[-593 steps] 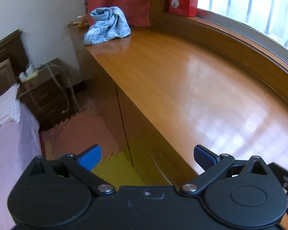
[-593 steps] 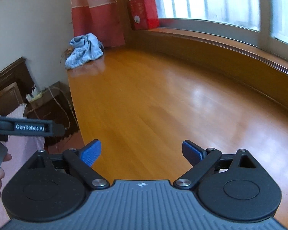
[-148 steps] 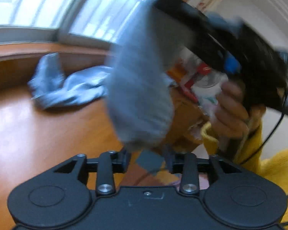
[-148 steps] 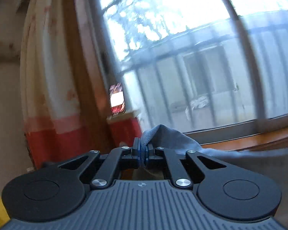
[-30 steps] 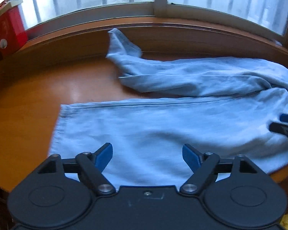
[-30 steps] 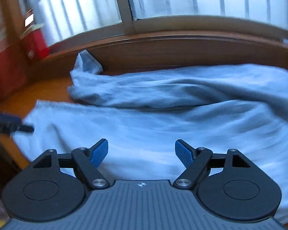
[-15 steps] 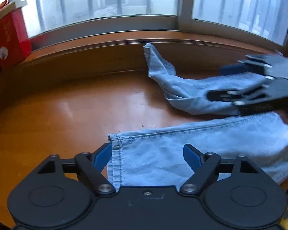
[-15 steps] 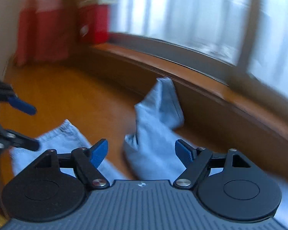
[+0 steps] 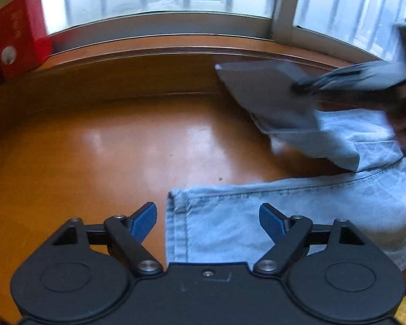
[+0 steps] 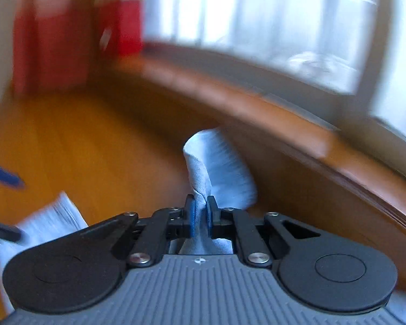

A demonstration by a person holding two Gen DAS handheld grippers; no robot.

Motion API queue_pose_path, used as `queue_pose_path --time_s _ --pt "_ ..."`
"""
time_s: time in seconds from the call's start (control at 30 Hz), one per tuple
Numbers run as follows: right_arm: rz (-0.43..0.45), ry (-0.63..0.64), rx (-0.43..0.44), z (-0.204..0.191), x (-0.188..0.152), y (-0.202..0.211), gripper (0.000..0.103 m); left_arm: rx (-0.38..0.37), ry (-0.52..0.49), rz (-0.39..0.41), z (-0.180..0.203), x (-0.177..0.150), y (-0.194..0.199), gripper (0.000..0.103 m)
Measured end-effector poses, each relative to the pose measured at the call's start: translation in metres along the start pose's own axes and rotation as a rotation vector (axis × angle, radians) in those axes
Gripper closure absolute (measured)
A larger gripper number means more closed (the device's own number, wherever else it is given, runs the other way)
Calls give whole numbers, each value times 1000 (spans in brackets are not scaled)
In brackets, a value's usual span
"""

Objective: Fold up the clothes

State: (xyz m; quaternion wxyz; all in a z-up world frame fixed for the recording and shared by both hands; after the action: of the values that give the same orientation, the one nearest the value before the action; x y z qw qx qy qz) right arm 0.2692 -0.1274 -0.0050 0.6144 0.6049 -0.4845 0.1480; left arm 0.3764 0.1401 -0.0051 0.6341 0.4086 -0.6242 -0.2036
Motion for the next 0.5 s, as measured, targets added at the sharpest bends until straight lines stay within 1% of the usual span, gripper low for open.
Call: queue_pose_path --time_s 0.03,0.07,0.13,0.17,0.2,0.23,0.27,0.33,0.43,0.47,0.5 --pt "35 -54 -10 12 3 20 95 -16 -4 -3 -1 3 -5 22" --pt "63 -107 -48 27 4 38 94 -31 -9 -7 -1 7 -10 22" --pt "86 -188 -178 64 -4 61 92 -59 -33 -8 1 14 -18 22" --pt "50 -213 -287 85 -14 62 82 -71 -49 -9 3 17 -21 22" --pt "11 -237 -399 106 -24 61 62 -82 -65 -10 5 19 -23 22" --pt "-28 -260 -510 127 -34 61 54 -93 -81 -12 7 22 -25 22" --pt "-54 -268 -612 137 -44 61 50 -103 -99 -16 9 23 -27 22" --pt "-105 -282 -813 155 -64 62 51 -118 -132 -24 13 27 -30 22" --pt "-30 -205 -688 121 -56 73 49 -131 -164 -43 15 29 -35 22" --pt "-4 -179 -643 109 -53 77 45 -140 -172 -47 16 30 -37 22" --pt "22 -153 -598 97 -50 81 31 -148 -179 -50 18 29 -38 22"
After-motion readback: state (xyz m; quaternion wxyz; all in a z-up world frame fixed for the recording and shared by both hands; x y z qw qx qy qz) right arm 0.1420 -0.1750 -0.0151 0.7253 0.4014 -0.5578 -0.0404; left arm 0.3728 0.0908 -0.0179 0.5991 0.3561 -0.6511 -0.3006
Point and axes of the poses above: each gripper's, at about its wrist camera, not at the fingertips, and y roughly against the way its jaws point, z to its right, x to its top, the point moved 1 cm from there along -y, roughly the way its jaws point, and after that the axes turned 15 degrees about -y, right-handed, at the moved point
